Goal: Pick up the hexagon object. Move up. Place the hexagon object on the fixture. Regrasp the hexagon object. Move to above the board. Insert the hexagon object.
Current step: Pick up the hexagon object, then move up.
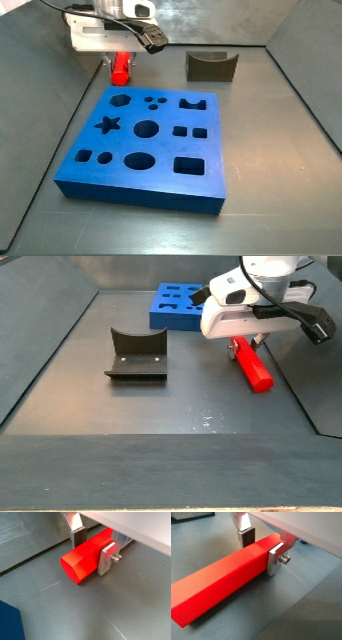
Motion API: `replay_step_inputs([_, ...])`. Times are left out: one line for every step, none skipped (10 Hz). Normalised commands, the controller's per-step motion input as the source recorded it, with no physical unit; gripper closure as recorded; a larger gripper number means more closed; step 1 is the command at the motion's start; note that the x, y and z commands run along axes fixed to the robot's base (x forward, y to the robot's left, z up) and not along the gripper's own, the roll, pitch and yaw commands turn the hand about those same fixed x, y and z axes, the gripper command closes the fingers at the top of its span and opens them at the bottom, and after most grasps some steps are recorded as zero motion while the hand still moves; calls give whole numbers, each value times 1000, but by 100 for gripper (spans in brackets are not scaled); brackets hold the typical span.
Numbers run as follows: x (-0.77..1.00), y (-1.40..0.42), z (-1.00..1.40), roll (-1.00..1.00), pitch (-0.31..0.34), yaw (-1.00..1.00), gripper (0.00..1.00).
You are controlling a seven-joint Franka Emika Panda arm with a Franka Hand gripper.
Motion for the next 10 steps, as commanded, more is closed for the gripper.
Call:
replay_step_inputs([0, 0, 0, 0, 0, 0, 100])
replay_step_inputs([0, 0, 0, 0, 0, 0, 100])
replay_step_inputs([0, 0, 0, 0, 0, 0, 100])
replay_step_inputs([0, 0, 0, 0, 0, 0, 100])
replay_step_inputs([0, 0, 0, 0, 0, 0, 100])
replay_step_inputs([0, 0, 0, 0, 0, 0, 100])
replay_step_inputs([0, 0, 833, 0, 0, 0, 100])
replay_step_inputs([-1, 16, 802, -8, 12, -38, 100])
replay_step_inputs([-5, 14, 727, -30, 31, -34, 100])
replay_step_inputs([-5, -1, 595, -67, 42, -16, 100])
